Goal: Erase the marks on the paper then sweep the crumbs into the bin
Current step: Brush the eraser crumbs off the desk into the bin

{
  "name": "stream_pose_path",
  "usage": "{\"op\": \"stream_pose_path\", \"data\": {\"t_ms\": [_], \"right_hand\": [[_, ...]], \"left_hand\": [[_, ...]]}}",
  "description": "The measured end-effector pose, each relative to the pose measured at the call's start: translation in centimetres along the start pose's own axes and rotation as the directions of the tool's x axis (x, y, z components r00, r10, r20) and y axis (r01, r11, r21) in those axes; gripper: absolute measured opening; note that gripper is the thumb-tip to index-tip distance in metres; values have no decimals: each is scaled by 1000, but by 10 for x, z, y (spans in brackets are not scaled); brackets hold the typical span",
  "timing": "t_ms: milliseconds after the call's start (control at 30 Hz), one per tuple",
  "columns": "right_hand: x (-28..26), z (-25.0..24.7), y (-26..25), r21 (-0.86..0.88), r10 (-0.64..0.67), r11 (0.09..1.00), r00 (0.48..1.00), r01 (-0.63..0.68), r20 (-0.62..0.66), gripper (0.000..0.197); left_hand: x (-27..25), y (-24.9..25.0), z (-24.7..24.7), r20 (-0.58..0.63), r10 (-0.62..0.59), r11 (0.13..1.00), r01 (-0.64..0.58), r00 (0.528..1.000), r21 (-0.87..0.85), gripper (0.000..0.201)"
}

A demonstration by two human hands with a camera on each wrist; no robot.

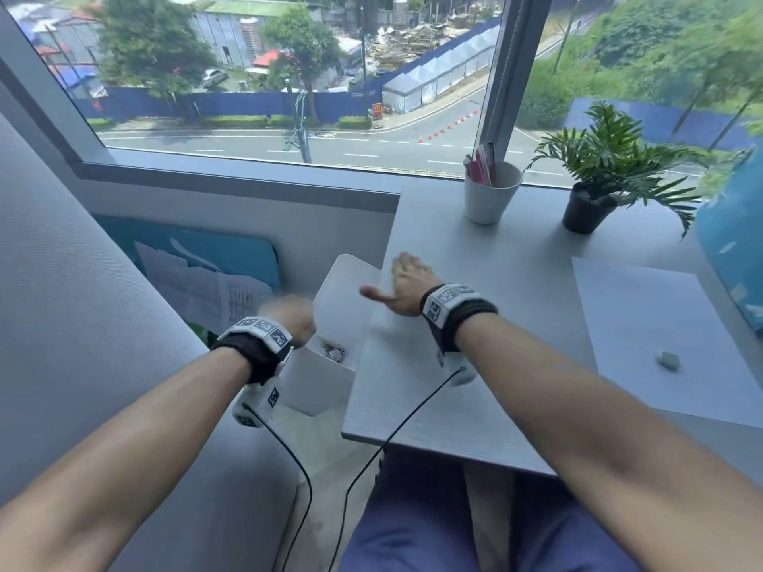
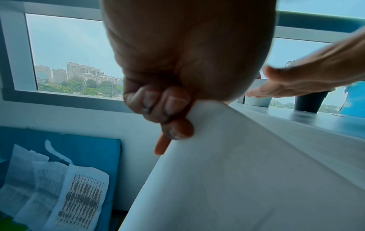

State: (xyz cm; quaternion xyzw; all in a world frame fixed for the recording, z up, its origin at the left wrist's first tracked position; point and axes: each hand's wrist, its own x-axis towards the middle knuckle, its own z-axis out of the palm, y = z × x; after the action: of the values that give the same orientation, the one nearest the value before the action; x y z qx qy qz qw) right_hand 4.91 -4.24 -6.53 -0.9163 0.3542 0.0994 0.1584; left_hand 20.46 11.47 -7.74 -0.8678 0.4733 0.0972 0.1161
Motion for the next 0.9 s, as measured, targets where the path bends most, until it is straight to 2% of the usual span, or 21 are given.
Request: {"op": "stream_pose_path", "data": {"t_ms": [100, 167, 233, 300, 367, 433, 533, 600, 667, 700, 767, 833, 900], "right_hand": [[16, -16, 50, 21, 250, 968, 968, -250, 2, 114], [21, -15, 58, -10, 345, 939, 936, -345, 74, 120], [23, -5, 36, -71, 273, 962, 953, -265, 133, 130], [22, 10, -5, -91, 48, 995, 986, -34, 159, 131], [16, 18, -51, -71, -189, 975, 952, 211, 240, 118], [11, 18, -77, -24, -285, 953, 922, 302, 261, 107], [19, -1, -56, -35, -204, 977, 972, 209, 118, 106], [23, -13, -20, -63, -35, 997, 998, 39, 61, 112], [18, -11, 4, -84, 107, 991, 991, -101, 78, 116], [13, -4, 3, -93, 104, 991, 988, -94, 111, 120], [2, 20, -24, -111, -40, 992, 980, 63, 195, 125], [-9, 40, -63, -152, -202, 953, 925, 261, 321, 120], [-17, 47, -90, -168, -262, 926, 895, 339, 362, 113]], "left_hand": [[10, -3, -2, 3, 1, 1000, -1, 1000, -18, 23], [17, -5, -2, -2, 7, 1000, -7, 1000, -19, 21], [22, -8, -4, 4, 15, 1000, -15, 1000, -12, 15], [27, -9, -6, 3, 12, 1000, -12, 1000, -11, 12], [31, -7, -9, 21, 10, 1000, -10, 1000, -6, 12], [33, -4, -11, 36, 17, 1000, -16, 999, -3, 11], [33, -2, -12, 7, 27, 1000, -27, 1000, 0, 15], [32, -2, -11, -1, 19, 1000, -19, 1000, -7, 15], [32, -2, -10, 2, 18, 1000, -18, 1000, -20, 15], [32, -2, -9, 6, 18, 999, -18, 1000, -27, 16], [31, -2, -5, 9, 18, 999, -18, 1000, -34, 14], [30, -3, 2, 8, 11, 999, -11, 1000, -42, 19], [26, -5, 9, 12, 2, 999, -1, 1000, -39, 24]]}}
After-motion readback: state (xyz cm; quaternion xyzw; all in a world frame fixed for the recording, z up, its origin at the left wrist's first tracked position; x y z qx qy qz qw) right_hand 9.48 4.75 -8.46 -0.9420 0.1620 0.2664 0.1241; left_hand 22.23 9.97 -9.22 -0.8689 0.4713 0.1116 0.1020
